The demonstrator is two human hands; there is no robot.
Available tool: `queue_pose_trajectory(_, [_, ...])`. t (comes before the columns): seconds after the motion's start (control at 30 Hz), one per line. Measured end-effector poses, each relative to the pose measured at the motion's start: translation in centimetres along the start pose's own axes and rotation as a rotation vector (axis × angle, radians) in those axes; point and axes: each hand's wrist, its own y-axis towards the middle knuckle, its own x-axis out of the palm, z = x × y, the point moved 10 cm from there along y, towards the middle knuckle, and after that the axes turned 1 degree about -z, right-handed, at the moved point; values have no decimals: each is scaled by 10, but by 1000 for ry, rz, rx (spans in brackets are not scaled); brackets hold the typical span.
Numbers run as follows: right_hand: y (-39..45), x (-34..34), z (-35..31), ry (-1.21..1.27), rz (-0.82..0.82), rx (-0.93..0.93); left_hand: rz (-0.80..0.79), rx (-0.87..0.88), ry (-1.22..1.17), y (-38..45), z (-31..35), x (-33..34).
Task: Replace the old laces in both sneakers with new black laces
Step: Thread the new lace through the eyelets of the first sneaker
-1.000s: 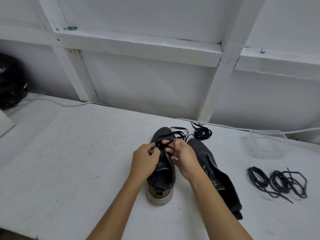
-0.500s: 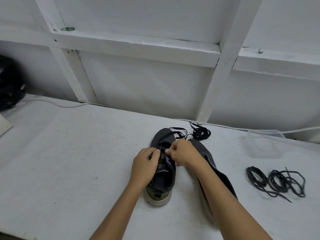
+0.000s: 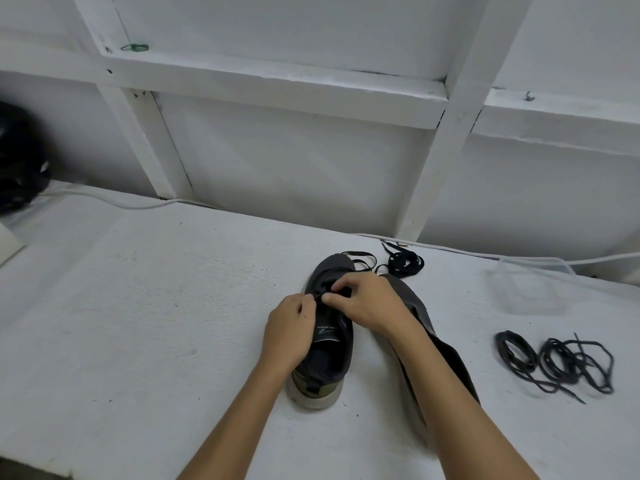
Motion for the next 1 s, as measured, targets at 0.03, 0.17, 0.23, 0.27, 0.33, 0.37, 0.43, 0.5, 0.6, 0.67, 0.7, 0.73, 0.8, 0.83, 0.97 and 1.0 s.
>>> queue_pose_trajectory(0.03, [1,5,-2,-47,-27,-17,-17,25,10,0,3,1])
queue_pose_trajectory(0.17, [12,14,-1,-221,-46,24,-24,74,57,-2,10,3])
queue_pose_trajectory(0.23, [13,16,-6,-130,-65,4,-14,52,44,-1,8,3])
queue_pose_trajectory(0.27, [11,15,-6,76,-75,19,-2,46,54,-1,8,1])
queue_pose_trajectory(0.33, [5,11,-1,632,-82,104,-9,34,65,0,6,2])
queue_pose_trajectory(0.37, [2,10,2,858,-76,135,-19,28,73,0,5,3])
queue_pose_trajectory(0.43, [-2,6,7,1141,-41,163,-27,15,86,2,3,5])
queue_pose_trajectory(0.5, [-4,7,11,1285,7,181,-19,13,97,4,1,6])
queue_pose_trajectory(0.6, [-9,14,18,1234,78,244,16,34,130,5,4,4])
queue_pose_trajectory(0.67, [-10,4,25,866,172,215,32,83,130,2,11,2])
queue_pose_trajectory(0.7, [-10,-4,24,638,210,167,37,105,117,0,14,1])
queue_pose_trajectory(0.73, [-9,-9,19,432,222,105,52,125,115,-2,18,-1])
queue_pose_trajectory(0.8, [-7,-8,7,167,163,17,128,152,158,-4,22,-8])
queue_pose_trajectory(0.83, [-5,-5,4,93,126,-1,173,164,176,-5,23,-12])
queue_pose_trajectory(0.97, [0,9,-6,-81,44,-13,283,180,233,-11,26,-20])
queue_pose_trajectory(1.0, [1,13,-11,-123,30,-28,294,173,268,-11,25,-21])
